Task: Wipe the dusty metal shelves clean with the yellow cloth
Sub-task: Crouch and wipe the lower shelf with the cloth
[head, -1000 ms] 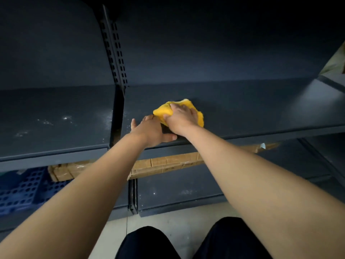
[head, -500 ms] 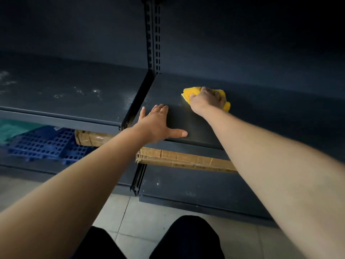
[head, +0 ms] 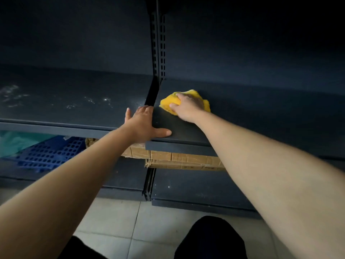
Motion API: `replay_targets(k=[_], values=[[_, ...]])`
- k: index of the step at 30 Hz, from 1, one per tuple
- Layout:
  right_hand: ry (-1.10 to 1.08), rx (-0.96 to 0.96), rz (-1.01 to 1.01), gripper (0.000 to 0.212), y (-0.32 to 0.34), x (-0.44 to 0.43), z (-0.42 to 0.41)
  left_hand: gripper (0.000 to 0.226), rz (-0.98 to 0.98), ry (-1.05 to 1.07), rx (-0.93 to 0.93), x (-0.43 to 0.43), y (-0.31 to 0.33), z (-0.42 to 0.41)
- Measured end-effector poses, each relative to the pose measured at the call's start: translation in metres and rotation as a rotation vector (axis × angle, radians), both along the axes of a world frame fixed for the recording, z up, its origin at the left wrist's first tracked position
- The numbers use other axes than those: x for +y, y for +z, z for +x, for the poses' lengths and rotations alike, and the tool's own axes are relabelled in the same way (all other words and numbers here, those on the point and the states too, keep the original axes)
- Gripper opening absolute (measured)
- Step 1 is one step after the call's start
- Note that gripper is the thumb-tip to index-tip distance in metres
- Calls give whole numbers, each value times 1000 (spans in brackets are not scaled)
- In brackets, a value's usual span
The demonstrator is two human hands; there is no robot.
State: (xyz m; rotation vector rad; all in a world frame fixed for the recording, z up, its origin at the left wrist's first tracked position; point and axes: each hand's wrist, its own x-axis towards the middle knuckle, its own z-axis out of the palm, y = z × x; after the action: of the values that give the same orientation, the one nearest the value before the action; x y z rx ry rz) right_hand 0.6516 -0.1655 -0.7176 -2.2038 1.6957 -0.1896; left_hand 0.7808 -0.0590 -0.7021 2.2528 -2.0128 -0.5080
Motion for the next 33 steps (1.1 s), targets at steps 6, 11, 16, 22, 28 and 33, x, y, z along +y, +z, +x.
replay_targets(k=[6, 11, 16, 22, 28, 33], values=[[85, 2, -3, 59, 8, 27, 1, 101, 82, -96, -75, -8, -2, 12], [-246, 40, 26, 57, 15, 41, -51, 101, 109, -208, -125, -15, 3, 13], [-456, 98, -62, 49, 5, 57, -23, 101, 44, -303, -132, -19, 4, 21], [-274, 46, -52, 56, 2, 75, 85, 102, 21, -268, -102, -8, -2, 78], [-345, -82, -68, 50, 11, 75, 105, 92, 27, -196, -107, 1, -2, 123], [-423, -175, -69, 49, 11, 78, 124, 81, -14, -173, 0, 7, -9, 148]])
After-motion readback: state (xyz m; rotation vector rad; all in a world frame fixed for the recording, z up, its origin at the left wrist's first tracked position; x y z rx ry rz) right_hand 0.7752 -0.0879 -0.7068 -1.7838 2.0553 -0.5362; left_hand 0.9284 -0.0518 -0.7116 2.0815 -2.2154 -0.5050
